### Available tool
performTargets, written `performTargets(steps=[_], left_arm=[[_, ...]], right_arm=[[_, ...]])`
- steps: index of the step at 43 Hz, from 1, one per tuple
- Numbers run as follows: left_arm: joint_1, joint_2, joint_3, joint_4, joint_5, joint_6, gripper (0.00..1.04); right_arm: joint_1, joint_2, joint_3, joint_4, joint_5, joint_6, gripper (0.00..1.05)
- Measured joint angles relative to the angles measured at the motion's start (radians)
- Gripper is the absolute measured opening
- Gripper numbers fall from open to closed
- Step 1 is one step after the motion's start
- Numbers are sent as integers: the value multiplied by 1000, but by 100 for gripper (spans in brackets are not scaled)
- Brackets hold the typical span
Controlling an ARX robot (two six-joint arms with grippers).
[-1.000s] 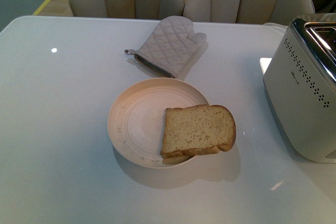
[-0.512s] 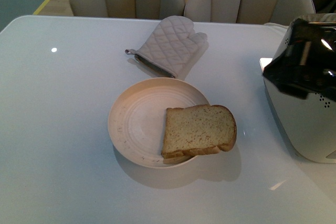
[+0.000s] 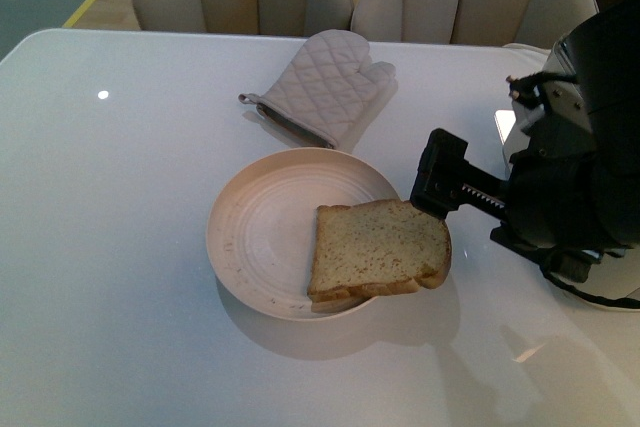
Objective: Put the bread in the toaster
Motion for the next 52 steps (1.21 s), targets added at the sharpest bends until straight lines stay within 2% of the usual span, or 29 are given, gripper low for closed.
performTargets(steps=[31,33,39,52], left_arm=[[0,0,0,0,0,0,98],[0,0,0,0,0,0,98],[0,0,0,0,0,0,98],[0,0,0,0,0,0,98]], right_arm=[[-7,257,149,52,-101,132,96],[-7,272,162,56,-111,143,91],[-5,280,170,79,-115,171,63],[-8,210,127,145,-151,215,21]])
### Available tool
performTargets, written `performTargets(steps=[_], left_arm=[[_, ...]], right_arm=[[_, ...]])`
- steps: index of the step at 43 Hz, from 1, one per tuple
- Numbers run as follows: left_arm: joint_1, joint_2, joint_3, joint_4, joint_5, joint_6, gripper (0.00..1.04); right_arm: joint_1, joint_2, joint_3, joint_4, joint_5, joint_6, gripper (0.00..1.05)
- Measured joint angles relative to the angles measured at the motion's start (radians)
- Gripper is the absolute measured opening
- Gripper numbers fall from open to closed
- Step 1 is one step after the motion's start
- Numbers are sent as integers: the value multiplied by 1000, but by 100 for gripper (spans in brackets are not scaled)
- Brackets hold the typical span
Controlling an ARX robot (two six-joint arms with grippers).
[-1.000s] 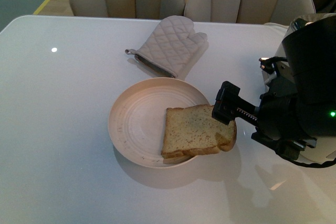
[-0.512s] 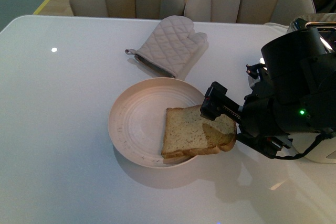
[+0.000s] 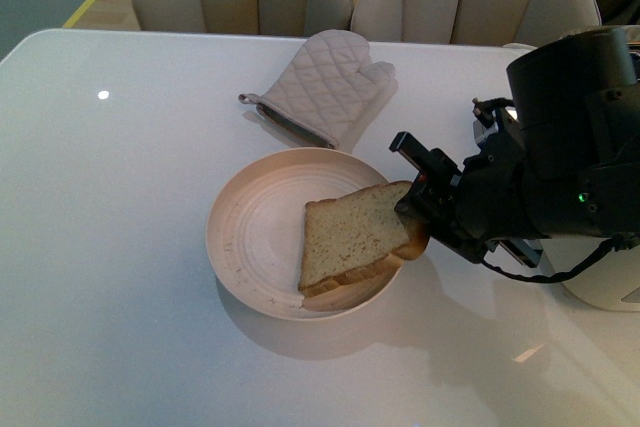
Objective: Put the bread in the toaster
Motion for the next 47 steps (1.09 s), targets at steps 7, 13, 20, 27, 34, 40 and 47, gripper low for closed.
performTargets(steps=[7,13,20,27,34,40,47], left_arm=[[0,0,0,0,0,0,98],[0,0,0,0,0,0,98],[0,0,0,0,0,0,98],[0,0,0,0,0,0,98],[0,0,0,0,0,0,98],[0,0,0,0,0,0,98],[0,0,0,0,0,0,98]], right_arm=[[-7,-94,-32,14,-13,13,3],[-21,-190,-42,-10,-1,3,3],[-60,-401,-22,-114,95,-134,3],[-133,-609,78,-269,193,-367,3],[-224,-716,173,-415,241,-657,3],[-302,-727,182,-492,244,-867,3],[-352,-727,134,-504,248,-978,3]])
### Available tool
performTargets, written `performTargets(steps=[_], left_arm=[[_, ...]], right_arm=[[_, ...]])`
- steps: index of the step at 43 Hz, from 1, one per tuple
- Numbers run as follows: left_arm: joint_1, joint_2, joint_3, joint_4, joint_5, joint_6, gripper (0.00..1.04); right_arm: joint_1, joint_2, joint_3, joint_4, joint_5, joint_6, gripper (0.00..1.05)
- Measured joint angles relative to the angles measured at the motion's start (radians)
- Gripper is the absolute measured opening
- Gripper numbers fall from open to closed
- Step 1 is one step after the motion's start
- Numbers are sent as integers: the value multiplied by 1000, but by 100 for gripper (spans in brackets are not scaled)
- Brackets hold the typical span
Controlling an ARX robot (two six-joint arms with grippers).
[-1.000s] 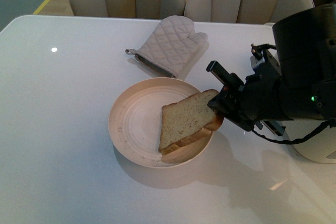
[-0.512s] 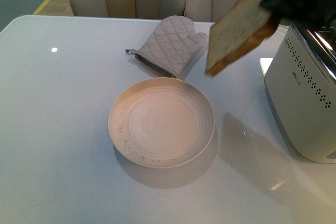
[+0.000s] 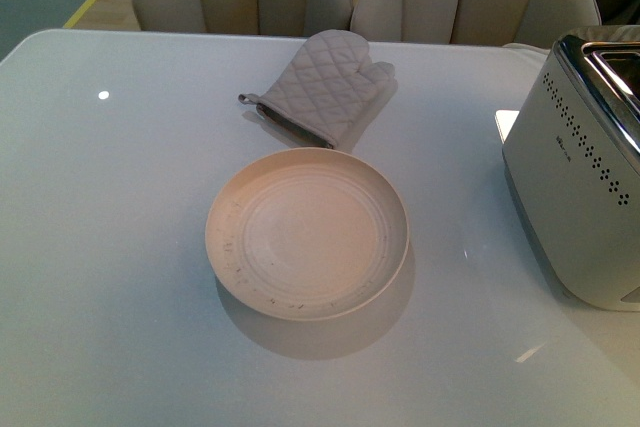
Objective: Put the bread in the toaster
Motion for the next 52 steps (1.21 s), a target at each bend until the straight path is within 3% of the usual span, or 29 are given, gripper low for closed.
performTargets(steps=[19,44,52], left_arm=[[0,0,0,0,0,0,98],[0,0,0,0,0,0,98],[0,0,0,0,0,0,98]], right_arm=[[-11,-24,-106,-10,12,6,3],[-32,77,-103,-80,7,9,3],[-30,83,-103,-72,4,5,29]])
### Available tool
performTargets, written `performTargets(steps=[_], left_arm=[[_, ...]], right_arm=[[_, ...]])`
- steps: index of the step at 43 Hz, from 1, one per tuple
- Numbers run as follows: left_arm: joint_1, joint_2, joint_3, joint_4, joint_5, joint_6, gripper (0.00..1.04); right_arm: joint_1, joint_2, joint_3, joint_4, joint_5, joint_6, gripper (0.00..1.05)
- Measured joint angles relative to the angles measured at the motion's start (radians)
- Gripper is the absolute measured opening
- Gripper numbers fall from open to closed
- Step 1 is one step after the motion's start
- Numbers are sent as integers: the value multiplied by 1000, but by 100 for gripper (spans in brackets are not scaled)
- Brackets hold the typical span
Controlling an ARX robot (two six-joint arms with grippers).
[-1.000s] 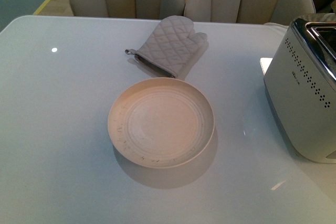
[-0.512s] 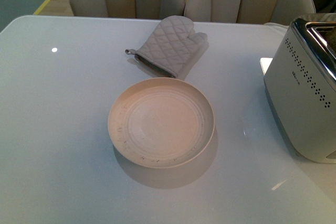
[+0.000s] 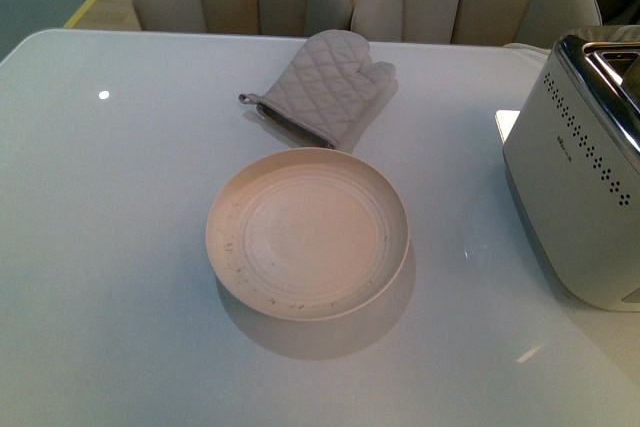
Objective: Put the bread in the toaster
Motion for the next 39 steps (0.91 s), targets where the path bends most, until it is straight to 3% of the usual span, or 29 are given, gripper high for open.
performTargets(steps=[10,17,19,21,24,27,36,39], left_arm=[[0,0,0,0,0,0,98],[0,0,0,0,0,0,98],[0,0,0,0,0,0,98],[0,0,0,0,0,0,98],[0,0,0,0,-1,0,98],[0,0,0,0,0,0,98],[0,0,0,0,0,0,98],[0,0,0,0,0,0,98]], right_arm=[[-24,-57,-35,42,-14,35,61],[-61,-259,-121,104,-32,64,93],[-65,-330,-157,129,-19,68,97],[-72,-390,-190,150,-27,82,95],[-84,-512,-327,394,-139,101,82],[-74,-616,-449,563,-155,110,68],[-35,-726,-635,611,-119,116,26],[10,-772,-670,613,-48,118,11]])
